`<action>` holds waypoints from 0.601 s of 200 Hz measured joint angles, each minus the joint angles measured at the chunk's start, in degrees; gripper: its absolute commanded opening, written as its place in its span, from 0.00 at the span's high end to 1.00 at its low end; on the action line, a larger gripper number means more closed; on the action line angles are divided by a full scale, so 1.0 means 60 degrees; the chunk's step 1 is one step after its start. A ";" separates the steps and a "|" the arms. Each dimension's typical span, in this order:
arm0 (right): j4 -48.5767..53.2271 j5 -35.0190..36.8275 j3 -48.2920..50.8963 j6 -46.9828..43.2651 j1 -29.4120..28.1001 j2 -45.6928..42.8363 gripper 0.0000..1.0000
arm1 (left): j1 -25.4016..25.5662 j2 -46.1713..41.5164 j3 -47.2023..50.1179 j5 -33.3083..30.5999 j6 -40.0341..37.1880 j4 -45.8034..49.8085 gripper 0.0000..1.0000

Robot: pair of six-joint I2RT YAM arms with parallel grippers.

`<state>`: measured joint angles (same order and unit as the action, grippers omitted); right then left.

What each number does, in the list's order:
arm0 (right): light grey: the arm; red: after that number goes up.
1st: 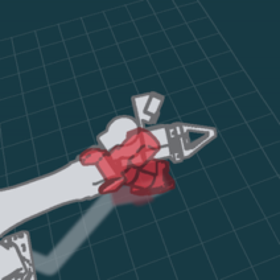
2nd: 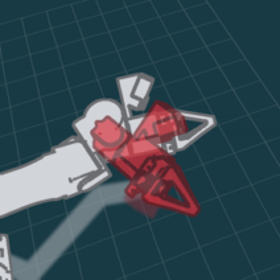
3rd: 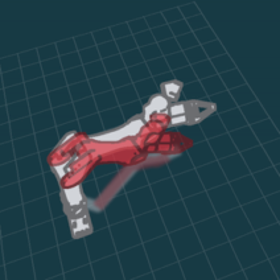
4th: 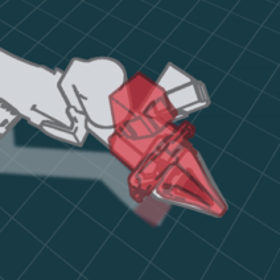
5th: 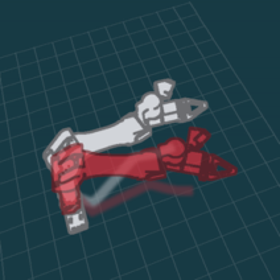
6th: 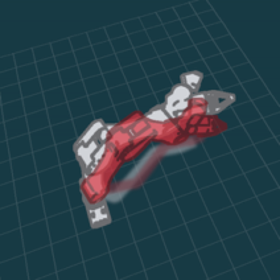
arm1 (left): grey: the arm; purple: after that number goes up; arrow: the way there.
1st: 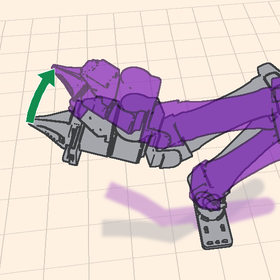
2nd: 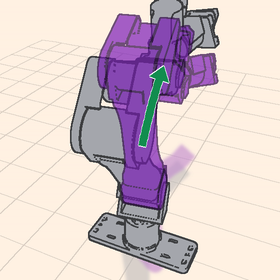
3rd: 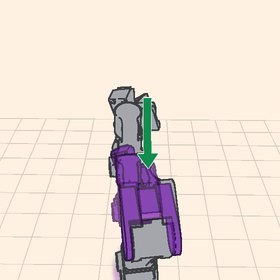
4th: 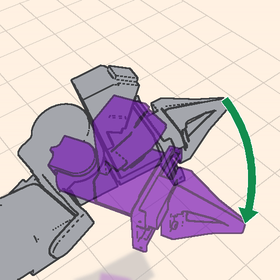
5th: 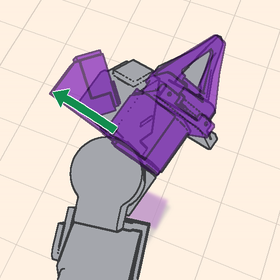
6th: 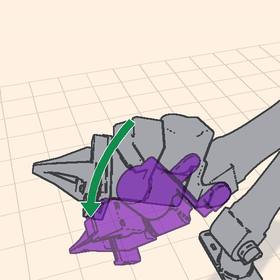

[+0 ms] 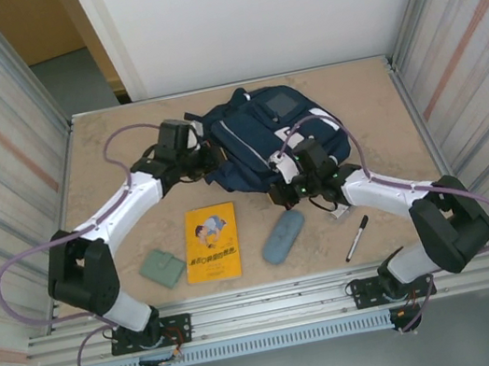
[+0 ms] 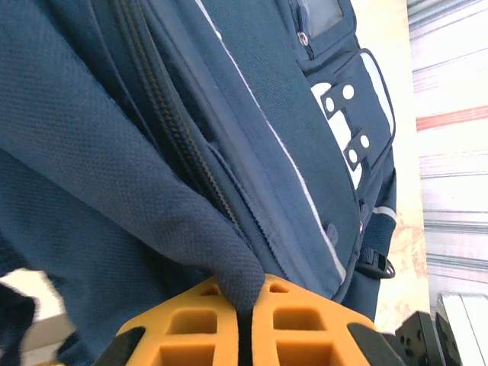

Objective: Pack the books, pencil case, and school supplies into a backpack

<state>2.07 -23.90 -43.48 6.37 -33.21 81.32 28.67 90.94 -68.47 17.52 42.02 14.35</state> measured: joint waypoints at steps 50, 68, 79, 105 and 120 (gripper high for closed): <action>0.0051 0.0044 -0.0346 0.0361 -0.0415 0.0874 0.92 | 0.0645 0.0907 -0.0004 -0.0630 0.0528 -0.1228 1.00; 0.0182 0.0066 -0.0364 0.0488 -0.0415 0.1089 0.87 | 0.0769 0.1177 -0.0004 -0.0685 0.0550 -0.1446 1.00; 0.0277 0.0142 -0.0364 0.0532 -0.0415 0.1111 0.84 | 0.0801 0.1260 0.0036 -0.0688 0.0546 -0.1545 1.00; 0.0259 0.0470 -0.0240 0.0648 -0.0273 0.1038 0.76 | 0.0739 0.1344 0.0335 -0.0710 0.0550 -0.1909 1.00; 0.0004 0.0525 0.0076 0.0849 -0.0022 0.0918 0.75 | 0.0699 0.1566 0.0495 -0.0667 0.0550 -0.2226 1.00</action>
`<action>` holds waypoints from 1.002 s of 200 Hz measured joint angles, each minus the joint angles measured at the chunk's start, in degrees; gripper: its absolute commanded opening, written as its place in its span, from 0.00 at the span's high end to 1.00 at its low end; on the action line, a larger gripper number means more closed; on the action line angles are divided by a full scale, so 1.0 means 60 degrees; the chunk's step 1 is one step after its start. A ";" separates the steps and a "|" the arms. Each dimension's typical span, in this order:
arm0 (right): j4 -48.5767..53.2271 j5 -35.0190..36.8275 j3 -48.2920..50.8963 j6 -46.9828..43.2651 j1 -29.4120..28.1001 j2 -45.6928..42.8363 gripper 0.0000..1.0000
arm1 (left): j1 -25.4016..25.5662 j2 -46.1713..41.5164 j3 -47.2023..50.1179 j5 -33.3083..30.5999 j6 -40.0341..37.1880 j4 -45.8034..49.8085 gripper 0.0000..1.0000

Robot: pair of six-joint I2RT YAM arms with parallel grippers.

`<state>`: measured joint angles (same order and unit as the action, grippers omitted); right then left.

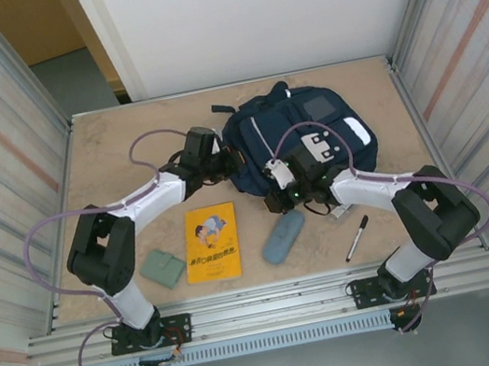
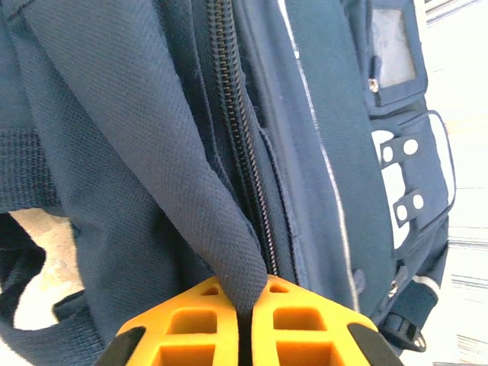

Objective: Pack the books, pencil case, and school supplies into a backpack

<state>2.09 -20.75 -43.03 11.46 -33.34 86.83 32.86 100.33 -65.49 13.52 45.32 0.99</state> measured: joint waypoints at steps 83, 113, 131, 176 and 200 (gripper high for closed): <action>0.0342 -0.0044 0.0397 0.0718 0.0772 -0.1271 0.38 | -0.0299 0.0601 0.0331 0.0674 -0.1166 -0.0011 0.61; 0.1286 0.0943 0.0022 0.0922 0.1104 -0.2273 0.25 | -0.0229 -0.0495 0.0805 0.0878 -0.1876 0.0408 0.54; 0.1891 0.2167 0.0000 0.1118 0.1144 -0.3115 0.18 | 0.0310 -0.0845 0.0831 0.0969 -0.2371 0.0659 0.50; 0.2688 0.4357 0.0696 0.1701 0.2153 -0.5493 0.36 | 0.2510 0.0036 -0.0160 0.0444 -0.3432 0.1945 0.51; 0.3024 0.4200 0.0790 0.1585 0.2951 -0.5992 0.25 | 0.2976 0.0900 -0.0958 0.0051 -0.3585 0.2331 0.51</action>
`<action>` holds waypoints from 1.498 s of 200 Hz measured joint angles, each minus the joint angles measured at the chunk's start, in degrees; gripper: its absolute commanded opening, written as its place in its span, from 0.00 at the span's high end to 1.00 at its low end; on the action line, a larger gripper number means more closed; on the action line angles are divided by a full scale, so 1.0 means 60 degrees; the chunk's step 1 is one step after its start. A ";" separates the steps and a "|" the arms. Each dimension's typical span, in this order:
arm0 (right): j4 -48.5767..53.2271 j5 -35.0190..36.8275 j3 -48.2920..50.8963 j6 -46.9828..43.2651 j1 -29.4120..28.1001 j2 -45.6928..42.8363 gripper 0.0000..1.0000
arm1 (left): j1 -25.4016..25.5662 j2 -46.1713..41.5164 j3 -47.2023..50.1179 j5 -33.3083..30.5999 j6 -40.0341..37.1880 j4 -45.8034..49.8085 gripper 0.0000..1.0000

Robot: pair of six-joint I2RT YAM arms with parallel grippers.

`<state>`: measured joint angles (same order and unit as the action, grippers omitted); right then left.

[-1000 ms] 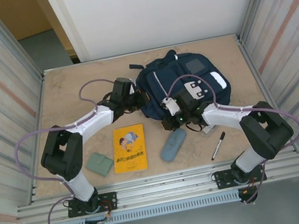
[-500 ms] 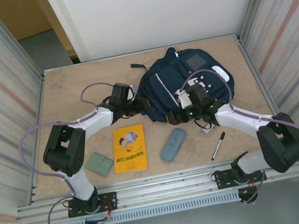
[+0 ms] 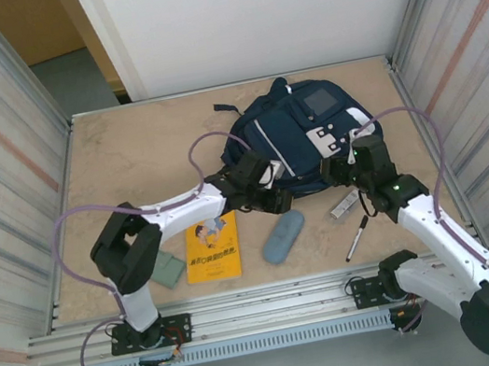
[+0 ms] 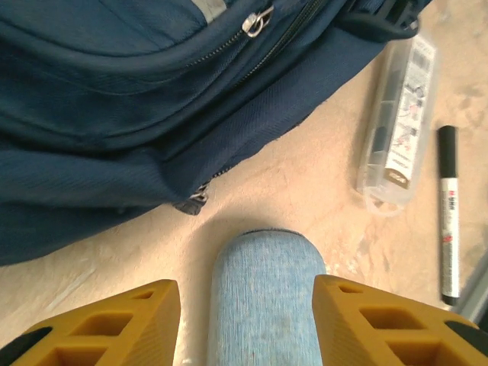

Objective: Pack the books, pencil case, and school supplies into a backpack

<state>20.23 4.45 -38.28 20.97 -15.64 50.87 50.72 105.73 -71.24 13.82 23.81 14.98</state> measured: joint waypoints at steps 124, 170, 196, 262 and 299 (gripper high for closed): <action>0.0182 -0.1486 0.0550 -0.0317 0.0361 -0.0754 0.16 | 0.1169 0.1763 -0.1679 -0.3512 0.1180 0.0401 0.67; 0.0062 -0.2178 0.0663 -0.0342 0.0353 -0.0860 0.01 | 0.1231 0.2007 -0.1716 -0.4517 0.1949 0.0565 1.00; 0.0138 -0.2677 0.0470 -0.0324 0.0186 -0.0787 0.01 | 0.1239 0.1880 -0.1563 -0.4754 0.1876 0.0532 1.00; 0.1803 -0.1708 -0.0871 0.3078 0.1453 -0.0492 0.05 | 0.1118 0.0353 -0.0940 -0.3927 0.0594 0.0084 1.00; 0.2703 -0.2586 -0.1271 0.6335 0.0918 -0.0306 0.03 | 0.1013 0.0219 -0.0572 -0.3209 0.0062 -0.0484 1.00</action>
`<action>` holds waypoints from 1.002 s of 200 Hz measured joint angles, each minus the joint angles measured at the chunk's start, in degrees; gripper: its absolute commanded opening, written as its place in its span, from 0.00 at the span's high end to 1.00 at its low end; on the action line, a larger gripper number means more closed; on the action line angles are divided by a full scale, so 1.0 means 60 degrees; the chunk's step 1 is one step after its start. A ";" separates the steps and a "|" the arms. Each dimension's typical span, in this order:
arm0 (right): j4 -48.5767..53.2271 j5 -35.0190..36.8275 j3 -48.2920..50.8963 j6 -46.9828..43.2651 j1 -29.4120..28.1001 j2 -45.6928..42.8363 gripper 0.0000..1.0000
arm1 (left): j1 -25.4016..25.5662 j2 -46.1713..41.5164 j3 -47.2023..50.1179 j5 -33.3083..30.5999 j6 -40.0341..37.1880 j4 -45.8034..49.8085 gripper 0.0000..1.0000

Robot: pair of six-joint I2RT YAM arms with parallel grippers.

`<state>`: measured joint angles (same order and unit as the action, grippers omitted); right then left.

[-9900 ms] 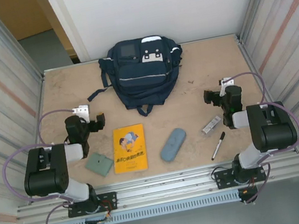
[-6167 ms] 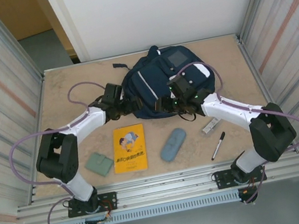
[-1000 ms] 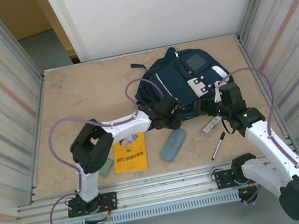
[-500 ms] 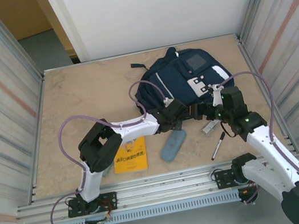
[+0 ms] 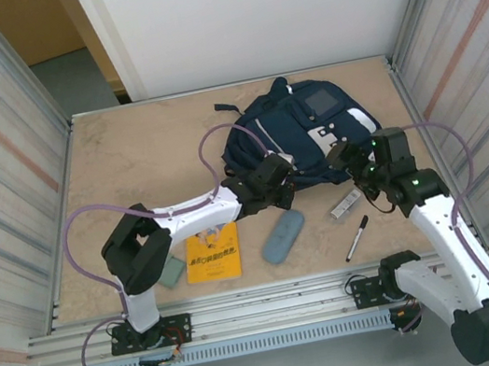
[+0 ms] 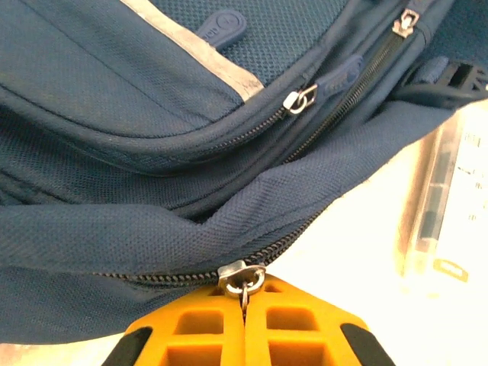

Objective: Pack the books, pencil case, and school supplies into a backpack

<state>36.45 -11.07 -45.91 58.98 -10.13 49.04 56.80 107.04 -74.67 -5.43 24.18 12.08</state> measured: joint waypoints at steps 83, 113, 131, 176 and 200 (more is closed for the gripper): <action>-0.1297 -0.1741 0.0022 0.3180 -0.0721 0.3643 0.25 | -0.0015 0.0000 0.0382 0.1585 -0.0069 -0.1461 1.00; -0.1825 -0.1956 0.0022 0.3442 -0.0637 0.4615 0.61 | -0.0036 -0.0004 0.0433 0.1778 -0.0153 -0.1475 1.00; -0.2011 -0.1931 -0.0051 0.3202 -0.0637 0.4794 0.87 | -0.0127 -0.0058 0.0437 0.1963 -0.0310 -0.1362 1.00; -0.1989 -0.1894 -0.0353 0.2058 -0.0608 0.5045 0.96 | -0.1104 -0.1282 0.1290 0.2543 -0.0503 -0.1042 1.00; -0.1960 -0.1810 -0.0357 0.1111 -0.0586 0.5176 1.00 | -0.1985 -0.1803 0.1698 0.3060 -0.0543 -0.0743 1.00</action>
<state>24.69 -21.93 -48.05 65.65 -13.65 80.09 44.88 96.23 -64.49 12.93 20.93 7.62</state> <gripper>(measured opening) 0.072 0.052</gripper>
